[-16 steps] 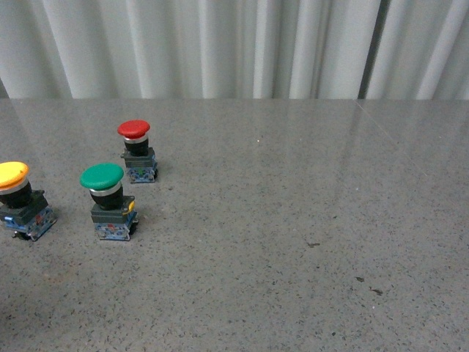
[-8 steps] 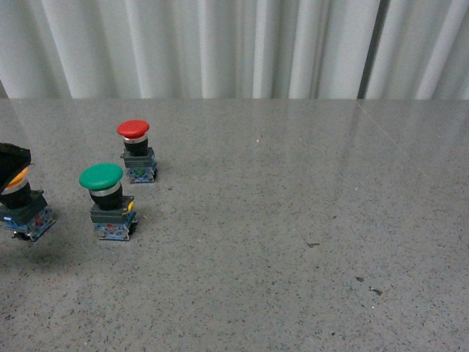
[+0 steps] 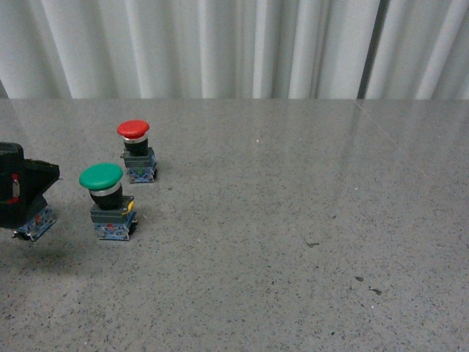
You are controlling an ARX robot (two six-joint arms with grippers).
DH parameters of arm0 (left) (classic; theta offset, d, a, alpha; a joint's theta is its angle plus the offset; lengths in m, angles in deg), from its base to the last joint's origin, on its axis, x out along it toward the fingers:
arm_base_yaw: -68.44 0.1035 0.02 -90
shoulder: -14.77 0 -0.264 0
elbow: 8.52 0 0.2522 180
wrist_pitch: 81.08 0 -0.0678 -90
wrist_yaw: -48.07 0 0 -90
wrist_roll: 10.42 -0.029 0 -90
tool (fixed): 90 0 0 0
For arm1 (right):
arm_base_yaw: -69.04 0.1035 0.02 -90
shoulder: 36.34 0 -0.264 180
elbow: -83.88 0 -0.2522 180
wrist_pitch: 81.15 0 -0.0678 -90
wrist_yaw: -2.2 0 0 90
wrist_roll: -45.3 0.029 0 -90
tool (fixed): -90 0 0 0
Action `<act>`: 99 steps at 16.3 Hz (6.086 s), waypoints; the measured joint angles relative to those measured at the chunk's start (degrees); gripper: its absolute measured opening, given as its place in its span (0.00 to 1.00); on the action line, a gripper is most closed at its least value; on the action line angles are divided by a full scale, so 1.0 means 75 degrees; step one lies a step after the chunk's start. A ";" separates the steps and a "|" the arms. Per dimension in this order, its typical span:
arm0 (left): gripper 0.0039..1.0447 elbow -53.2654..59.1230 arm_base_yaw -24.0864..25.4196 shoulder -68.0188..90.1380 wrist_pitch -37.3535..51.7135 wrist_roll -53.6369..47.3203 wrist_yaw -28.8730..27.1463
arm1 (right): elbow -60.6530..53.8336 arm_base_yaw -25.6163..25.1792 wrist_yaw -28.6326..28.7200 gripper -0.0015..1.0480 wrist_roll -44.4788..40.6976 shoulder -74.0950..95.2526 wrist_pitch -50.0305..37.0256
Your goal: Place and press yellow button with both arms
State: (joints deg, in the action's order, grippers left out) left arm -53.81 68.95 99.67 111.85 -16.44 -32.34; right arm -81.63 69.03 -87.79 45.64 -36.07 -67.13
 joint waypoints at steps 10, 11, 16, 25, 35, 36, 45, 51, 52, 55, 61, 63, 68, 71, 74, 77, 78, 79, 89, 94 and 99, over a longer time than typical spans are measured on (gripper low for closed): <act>0.63 -0.0026 0.0017 0.0478 0.0350 -0.0262 -0.0347 | 0.0000 0.0000 0.0000 0.94 0.0000 0.0000 0.0000; 0.54 -0.0029 0.0017 0.0475 0.0350 -0.0265 -0.0423 | 0.0000 0.0000 0.0000 0.94 0.0000 0.0000 0.0003; 0.32 -0.0055 -0.0271 -0.1070 -0.0420 -0.0370 -0.1113 | 0.0000 0.0000 0.0000 0.94 0.0000 0.0000 0.0003; 0.32 -0.1853 -0.4205 0.0283 -0.0720 0.1938 -0.3448 | 0.0000 0.0000 0.0000 0.94 0.0000 0.0000 0.0003; 0.32 -0.2381 -0.5117 0.2221 -0.0542 0.3789 -0.4226 | 0.0000 0.0000 0.0000 0.94 0.0000 0.0000 0.0003; 0.32 -0.2398 -0.5182 0.2308 -0.0545 0.3818 -0.4220 | 0.0000 0.0000 0.0000 0.94 0.0000 0.0000 0.0000; 0.79 -0.2550 -0.5254 0.2532 -0.0326 0.3995 -0.4243 | 0.0000 0.0000 0.0000 0.94 0.0000 0.0000 0.0003; 0.94 -0.2419 -0.5077 0.2122 0.0131 0.3576 -0.4261 | 0.0000 0.0000 0.0000 0.94 0.0000 0.0000 0.0003; 0.94 -0.2355 -0.4957 0.1877 0.0280 0.3354 -0.4304 | 0.0000 0.0000 0.0000 0.94 0.0000 0.0000 0.0003; 0.94 -0.1950 -0.4424 0.1119 0.0539 0.2489 -0.4412 | 0.0000 0.0000 0.0000 0.94 0.0000 0.0000 0.0000; 0.94 -0.0050 -0.3311 -0.2180 0.0481 0.0519 -0.3923 | 0.0000 0.0000 0.0000 0.94 0.0000 0.0000 0.0003; 0.94 0.0542 -0.2795 -0.3899 -0.0058 0.0152 -0.3453 | 0.0000 0.0000 0.0000 0.94 0.0000 0.0000 0.0003; 0.68 0.1641 -0.1131 -0.7962 -0.2547 0.0452 -0.2463 | 0.0000 0.0000 0.0000 0.94 0.0000 0.0000 0.0003; 0.38 0.2451 -0.0647 -0.8320 -0.2474 0.0676 -0.1684 | 0.0000 0.0000 0.0000 0.94 0.0000 0.0000 0.0006; 0.09 0.2853 -0.0044 -0.8854 -0.2331 0.0764 -0.1294 | 0.0000 0.0000 0.0003 0.94 0.0000 0.0000 0.0000; 0.01 0.3325 -0.0073 -0.9186 -0.2390 0.0787 -0.1285 | 0.0000 0.0000 0.0000 0.94 0.0000 0.0000 0.0003; 0.01 0.3392 -0.0070 -0.9326 -0.2393 0.0787 -0.1276 | 0.0000 0.0000 0.0000 0.94 0.0000 0.0000 0.0003; 0.01 0.3462 -0.0070 -0.9460 -0.2401 0.0787 -0.1282 | 0.0000 0.0000 0.0000 0.94 0.0000 0.0000 0.0000; 0.01 0.4089 -0.0070 -1.1229 -0.3663 0.0793 -0.1300 | 0.0000 0.0000 0.0000 0.94 0.0000 0.0000 0.0006; 0.01 0.4089 -0.0070 -1.1243 -0.3596 0.0793 -0.1279 | 0.0000 0.0000 0.0000 0.94 0.0000 0.0000 0.0000; 0.10 0.4089 -0.0070 -1.1246 -0.3596 0.0801 -0.1279 | 0.0000 0.0000 0.0000 0.94 0.0000 0.0000 0.0000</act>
State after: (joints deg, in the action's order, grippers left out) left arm -23.14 68.43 15.32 84.88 -10.43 -41.94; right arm -81.63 69.03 -87.79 45.64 -36.07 -67.13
